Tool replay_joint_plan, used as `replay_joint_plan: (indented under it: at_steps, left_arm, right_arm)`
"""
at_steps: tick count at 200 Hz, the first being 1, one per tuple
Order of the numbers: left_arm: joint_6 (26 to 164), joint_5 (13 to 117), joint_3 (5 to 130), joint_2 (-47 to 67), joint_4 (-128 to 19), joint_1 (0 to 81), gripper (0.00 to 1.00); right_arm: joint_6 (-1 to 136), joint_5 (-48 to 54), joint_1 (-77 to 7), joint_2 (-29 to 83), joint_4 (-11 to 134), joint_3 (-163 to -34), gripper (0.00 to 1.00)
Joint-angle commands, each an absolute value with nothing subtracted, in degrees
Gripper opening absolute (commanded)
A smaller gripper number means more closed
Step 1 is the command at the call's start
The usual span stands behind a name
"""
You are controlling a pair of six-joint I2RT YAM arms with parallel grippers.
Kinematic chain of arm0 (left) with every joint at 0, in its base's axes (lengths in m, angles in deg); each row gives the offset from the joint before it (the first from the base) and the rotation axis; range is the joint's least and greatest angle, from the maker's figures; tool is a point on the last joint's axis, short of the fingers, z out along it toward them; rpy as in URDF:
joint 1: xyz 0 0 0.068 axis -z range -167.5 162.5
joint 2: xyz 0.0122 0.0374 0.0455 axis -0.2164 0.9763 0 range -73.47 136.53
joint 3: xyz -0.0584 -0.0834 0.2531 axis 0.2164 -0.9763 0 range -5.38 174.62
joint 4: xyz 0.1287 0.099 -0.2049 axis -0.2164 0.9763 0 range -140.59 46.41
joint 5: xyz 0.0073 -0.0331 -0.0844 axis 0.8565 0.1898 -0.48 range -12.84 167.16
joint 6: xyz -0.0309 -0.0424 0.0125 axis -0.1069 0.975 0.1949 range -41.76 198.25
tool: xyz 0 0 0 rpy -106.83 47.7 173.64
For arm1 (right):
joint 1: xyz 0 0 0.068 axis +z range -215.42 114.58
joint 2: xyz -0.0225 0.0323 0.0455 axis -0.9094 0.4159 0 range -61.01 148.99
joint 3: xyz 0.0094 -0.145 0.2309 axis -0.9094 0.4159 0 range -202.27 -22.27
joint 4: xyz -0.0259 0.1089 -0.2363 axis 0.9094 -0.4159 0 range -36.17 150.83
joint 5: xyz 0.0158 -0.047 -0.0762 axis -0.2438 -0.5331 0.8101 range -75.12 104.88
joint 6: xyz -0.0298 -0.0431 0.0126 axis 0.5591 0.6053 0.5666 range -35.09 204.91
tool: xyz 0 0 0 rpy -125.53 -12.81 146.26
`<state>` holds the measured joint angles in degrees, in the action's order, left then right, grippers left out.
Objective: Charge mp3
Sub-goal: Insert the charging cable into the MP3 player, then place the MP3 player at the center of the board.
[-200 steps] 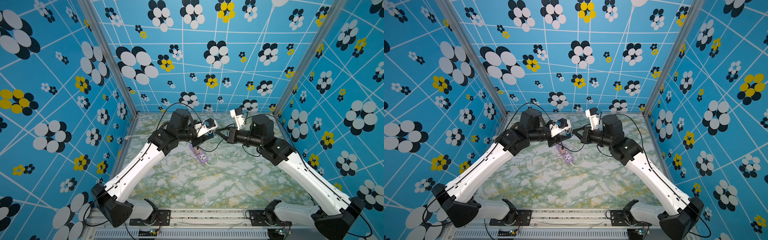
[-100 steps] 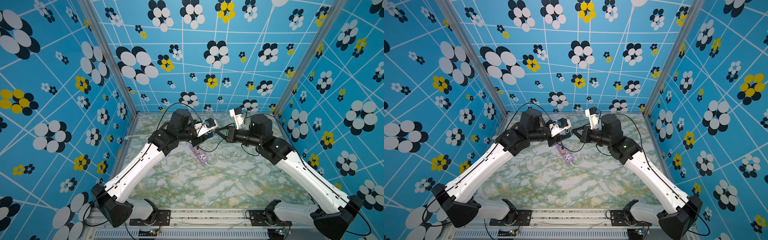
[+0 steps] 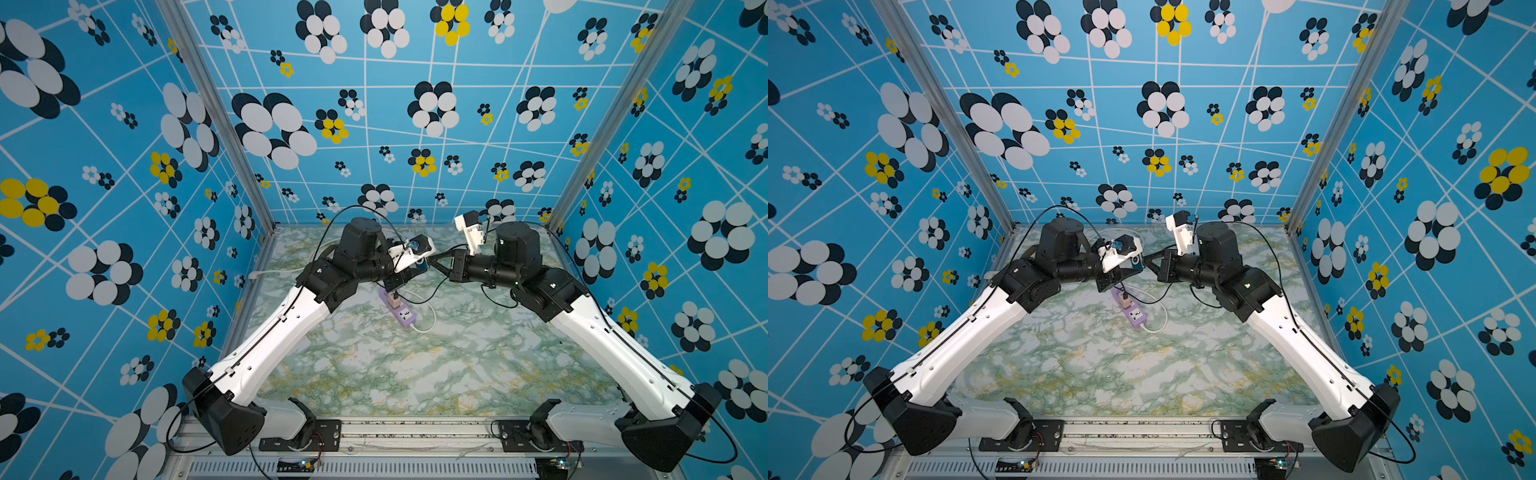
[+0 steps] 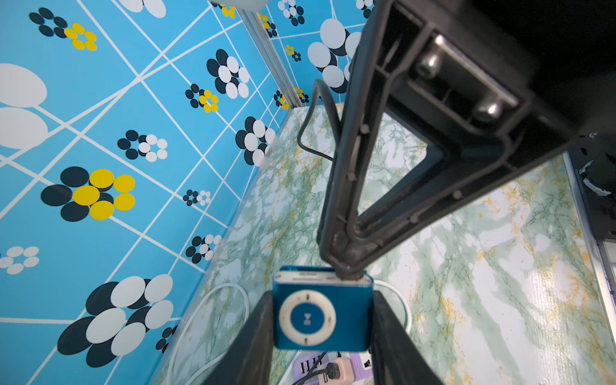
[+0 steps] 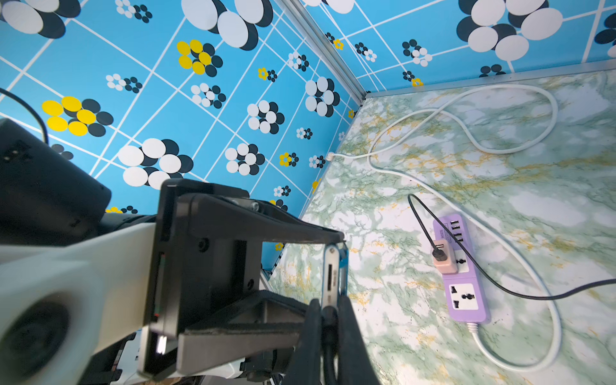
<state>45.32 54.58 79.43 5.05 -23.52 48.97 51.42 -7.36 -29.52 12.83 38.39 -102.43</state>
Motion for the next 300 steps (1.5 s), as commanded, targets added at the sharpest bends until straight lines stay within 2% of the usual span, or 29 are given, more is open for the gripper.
replay_joint_plan:
  at_steps: [1,41,51,64,84,89,116,134,149,162,192,197,212,226,252,273,286,300]
  left_arm:
    - [47.7,51.6,83.0,5.0,-29.9,49.9,0.28]
    - [52.6,51.7,85.7,7.0,-33.3,49.9,0.27]
    - [51.8,51.6,85.8,7.2,-30.1,49.7,0.27]
    - [51.4,51.6,83.1,6.3,-26.0,48.7,0.28]
    - [53.1,50.8,72.2,1.9,-23.8,44.9,0.28]
    - [53.6,50.8,69.1,0.7,-23.7,43.7,0.28]
    - [54.7,51.6,56.6,-4.1,-23.7,36.7,0.29]
    - [50.4,51.3,53.8,-3.3,-18.2,33.3,0.3]
    - [45.0,52.5,53.5,0.9,-11.6,32.6,0.32]
    - [41.5,54.9,54.0,6.0,-7.4,32.7,0.34]
    - [40.2,62.2,56.4,16.5,-5.8,32.1,0.38]
    - [40.6,62.7,56.6,17.5,-6.3,31.8,0.42]
    - [44.8,63.6,57.0,18.3,-9.0,31.1,0.74]
    - [47.5,61.9,56.3,15.4,-11.8,31.0,0.99]
    - [56.6,51.4,53.3,5.6,-18.9,28.2,0.99]
    - [74.5,48.7,47.0,-2.8,-31.6,22.0,0.99]
    - [84.3,53.8,40.8,-7.6,-39.7,18.8,0.99]
    - [86.9,67.5,35.6,-11.6,-42.9,17.9,0.99]
  right_arm:
    - [55.0,-7.3,-26.2,16.3,31.0,-104.3,0.0]
    - [53.8,-6.5,-25.5,20.4,27.6,-107.5,0.0]
    - [52.9,-7.7,-26.5,20.0,28.9,-107.4,0.23]
    - [51.0,-10.5,-29.4,18.1,32.2,-106.2,0.58]
    - [48.3,-12.5,-33.9,11.8,40.5,-100.1,0.95]
    - [48.6,-12.5,-34.9,10.4,41.1,-98.9,0.99]
    - [52.8,-13.8,-37.3,4.5,42.2,-91.1,0.99]
    - [56.1,-12.2,-38.0,-0.7,46.5,-84.2,0.99]
    - [55.1,-8.0,-40.9,-4.7,50.4,-77.8,1.0]
    - [52.0,-8.3,-45.5,-6.0,54.6,-73.2,0.99]
    - [50.1,-8.3,-52.0,-5.5,55.2,-70.7,0.99]
    - [50.5,-7.7,-52.5,-5.4,54.6,-70.7,1.0]
    - [52.1,-5.1,-53.6,-4.9,51.2,-70.7,1.0]
    - [53.7,-2.8,-54.5,-4.2,47.7,-70.3,0.99]
    - [54.4,2.7,-57.1,-4.6,42.4,-67.3,1.0]
    - [57.3,17.9,-58.2,-9.5,41.5,-62.7,1.0]
    - [60.3,31.6,-58.3,-13.4,45.7,-57.7,1.0]
    - [68.5,39.2,-59.3,-14.5,54.3,-51.4,1.0]
